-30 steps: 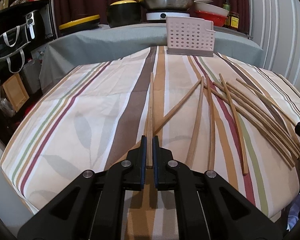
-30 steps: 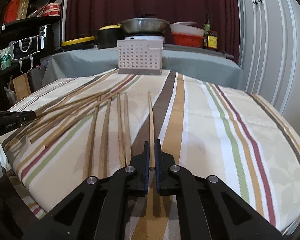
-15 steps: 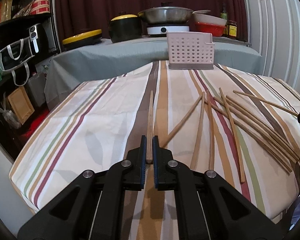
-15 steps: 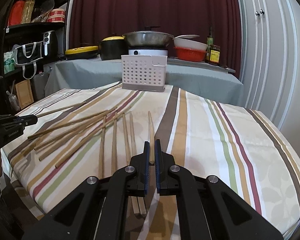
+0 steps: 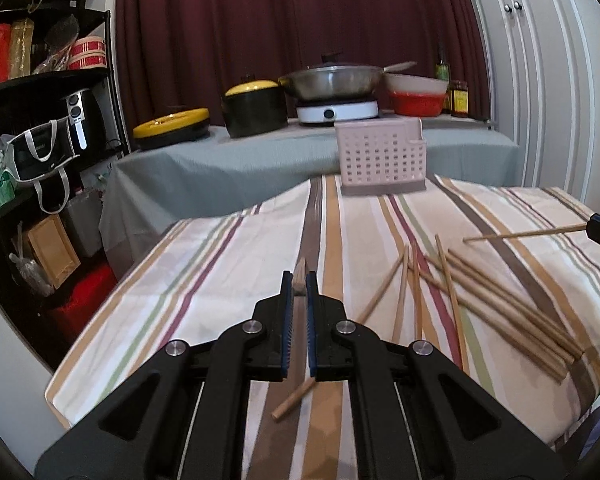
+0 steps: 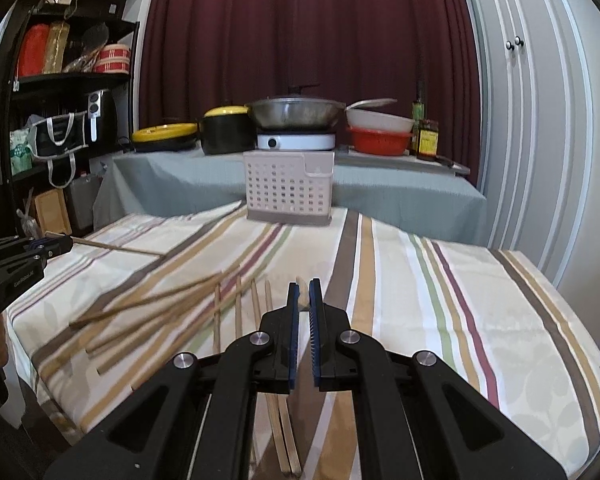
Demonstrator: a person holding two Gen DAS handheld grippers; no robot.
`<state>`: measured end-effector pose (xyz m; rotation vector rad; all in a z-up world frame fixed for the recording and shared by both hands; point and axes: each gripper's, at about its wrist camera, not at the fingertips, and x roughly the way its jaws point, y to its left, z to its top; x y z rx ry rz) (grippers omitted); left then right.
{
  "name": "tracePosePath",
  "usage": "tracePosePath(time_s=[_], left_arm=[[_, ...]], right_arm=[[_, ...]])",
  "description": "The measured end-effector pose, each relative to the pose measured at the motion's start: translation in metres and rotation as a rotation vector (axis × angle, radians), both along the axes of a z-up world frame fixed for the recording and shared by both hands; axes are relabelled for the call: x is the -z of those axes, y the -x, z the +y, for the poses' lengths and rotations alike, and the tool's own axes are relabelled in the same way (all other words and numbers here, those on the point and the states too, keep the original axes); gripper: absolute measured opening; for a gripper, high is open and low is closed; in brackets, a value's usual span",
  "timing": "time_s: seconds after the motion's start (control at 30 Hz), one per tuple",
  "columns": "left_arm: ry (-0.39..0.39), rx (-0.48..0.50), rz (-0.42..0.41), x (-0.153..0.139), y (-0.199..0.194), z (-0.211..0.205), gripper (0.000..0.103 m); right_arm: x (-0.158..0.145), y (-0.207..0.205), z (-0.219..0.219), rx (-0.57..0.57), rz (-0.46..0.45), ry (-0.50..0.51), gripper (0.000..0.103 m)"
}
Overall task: Organize utensils
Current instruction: 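Lift both held chopsticks upright and carry them over the white holder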
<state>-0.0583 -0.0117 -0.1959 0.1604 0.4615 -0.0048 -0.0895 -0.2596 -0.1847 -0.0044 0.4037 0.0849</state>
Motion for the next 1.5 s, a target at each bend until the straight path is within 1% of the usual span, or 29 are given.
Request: tracePosePath(time_s=[0.07, 0.23, 0.37, 0.6, 0.67, 0.8, 0.93, 1.0, 1.13, 1.33, 1.5], left_arm=[[0.011, 0.002, -0.007, -0.011, -0.002, 0.003, 0.006], [0.065, 0.007, -0.012, -0.039, -0.008, 0.017, 0.006], [0.118, 0.016, 0.017, -0.058, -0.02, 0.031, 0.006], [0.189, 0.04, 0.078, -0.076, -0.052, 0.05, 0.006], [0.203, 0.045, 0.081, -0.079, -0.061, 0.054, 0.006], [0.203, 0.042, 0.064, -0.084, -0.08, 0.055, 0.006], [0.192, 0.034, 0.036, -0.086, -0.097, 0.052, 0.006], [0.182, 0.031, 0.027, -0.086, -0.106, 0.05, 0.006], [0.19, 0.046, 0.019, -0.093, -0.122, 0.047, 0.006], [0.198, 0.094, -0.025, -0.118, -0.148, 0.037, 0.006], [0.221, 0.164, -0.058, -0.151, -0.184, 0.021, 0.006]], right_arm=[[-0.007, -0.002, -0.001, 0.0, -0.013, -0.008, 0.006], [-0.026, -0.011, 0.0, 0.006, -0.042, -0.008, 0.006], [-0.037, -0.026, 0.001, 0.006, -0.032, -0.018, 0.006], [-0.057, -0.059, 0.004, 0.004, -0.014, 0.002, 0.006], [-0.06, -0.066, 0.003, 0.001, -0.013, -0.004, 0.006], [-0.065, -0.081, 0.005, 0.002, -0.031, 0.007, 0.006], [-0.064, -0.093, 0.009, 0.006, -0.067, 0.024, 0.006], [-0.065, -0.099, 0.009, 0.006, -0.075, 0.02, 0.006], [-0.072, -0.112, 0.007, 0.0, -0.086, 0.001, 0.006], [-0.098, -0.137, 0.002, -0.014, -0.141, -0.003, 0.006], [-0.13, -0.167, -0.004, -0.022, -0.212, 0.012, 0.006]])
